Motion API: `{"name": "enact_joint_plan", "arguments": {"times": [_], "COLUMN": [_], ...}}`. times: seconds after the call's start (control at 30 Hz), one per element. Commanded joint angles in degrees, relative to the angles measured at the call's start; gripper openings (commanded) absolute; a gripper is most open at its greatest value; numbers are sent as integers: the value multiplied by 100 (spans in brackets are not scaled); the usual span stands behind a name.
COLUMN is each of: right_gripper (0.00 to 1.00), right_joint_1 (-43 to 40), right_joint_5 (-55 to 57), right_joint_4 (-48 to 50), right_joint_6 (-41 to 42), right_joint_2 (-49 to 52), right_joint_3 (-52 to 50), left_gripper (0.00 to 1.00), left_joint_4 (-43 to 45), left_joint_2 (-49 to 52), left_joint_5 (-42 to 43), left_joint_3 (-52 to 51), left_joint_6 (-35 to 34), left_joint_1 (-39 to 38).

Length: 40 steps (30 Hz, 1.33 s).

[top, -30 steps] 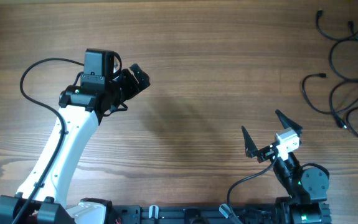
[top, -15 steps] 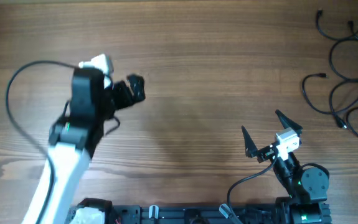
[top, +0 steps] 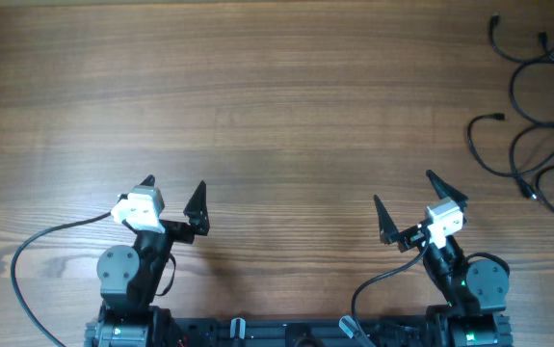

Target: Untangle cables

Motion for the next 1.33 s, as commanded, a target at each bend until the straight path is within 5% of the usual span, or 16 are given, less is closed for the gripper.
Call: {"name": "enact_joint_plan", "arguments": {"times": [0.0, 0.17, 1.3], "right_gripper": [100, 100, 100], "right_joint_1": [24, 24, 24], "right_joint_5": [-7, -7, -7], "right_joint_4": [28, 28, 28], "right_joint_6": [105, 105, 107], "right_joint_2": [-26, -26, -26], "right_joint_3": [-4, -4, -4], "left_gripper": [100, 100, 100], "left_joint_4": [-81, -350, -345], "left_joint_2": [-535, -1237, -1237], "left_joint_5": [46, 48, 48], "left_joint_3": [-293, -411, -411], "left_joint_6": [140, 116, 116], "left_joint_1": [26, 20, 9]}}
